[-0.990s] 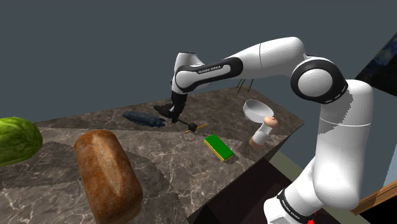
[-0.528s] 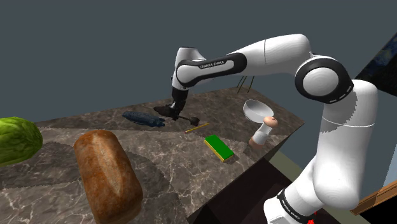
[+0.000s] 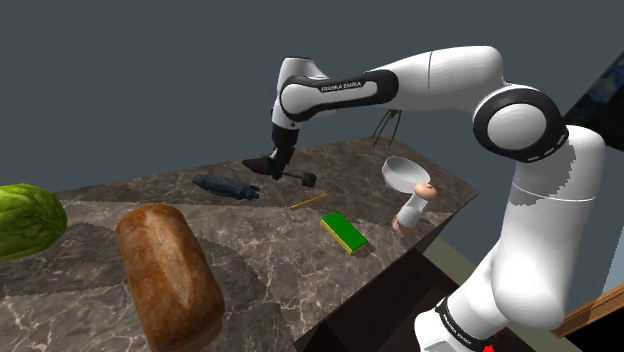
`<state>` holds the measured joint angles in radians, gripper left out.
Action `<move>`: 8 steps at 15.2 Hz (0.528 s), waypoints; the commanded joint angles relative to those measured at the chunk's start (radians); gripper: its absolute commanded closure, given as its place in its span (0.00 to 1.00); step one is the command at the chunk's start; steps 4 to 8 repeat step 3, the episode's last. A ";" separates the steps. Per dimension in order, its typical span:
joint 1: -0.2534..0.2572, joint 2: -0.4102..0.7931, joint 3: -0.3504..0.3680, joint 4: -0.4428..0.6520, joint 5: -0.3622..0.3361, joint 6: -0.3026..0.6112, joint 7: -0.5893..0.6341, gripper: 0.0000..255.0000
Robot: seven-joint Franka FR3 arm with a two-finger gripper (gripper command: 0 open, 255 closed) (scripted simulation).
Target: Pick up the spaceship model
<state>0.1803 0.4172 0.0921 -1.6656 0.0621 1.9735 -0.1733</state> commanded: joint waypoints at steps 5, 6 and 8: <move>-0.002 -0.011 0.000 0.016 0.000 -0.027 0.000 1.00; -0.002 -0.011 0.000 0.016 0.000 -0.027 0.000 1.00; -0.002 -0.011 0.000 0.016 0.000 -0.027 0.000 1.00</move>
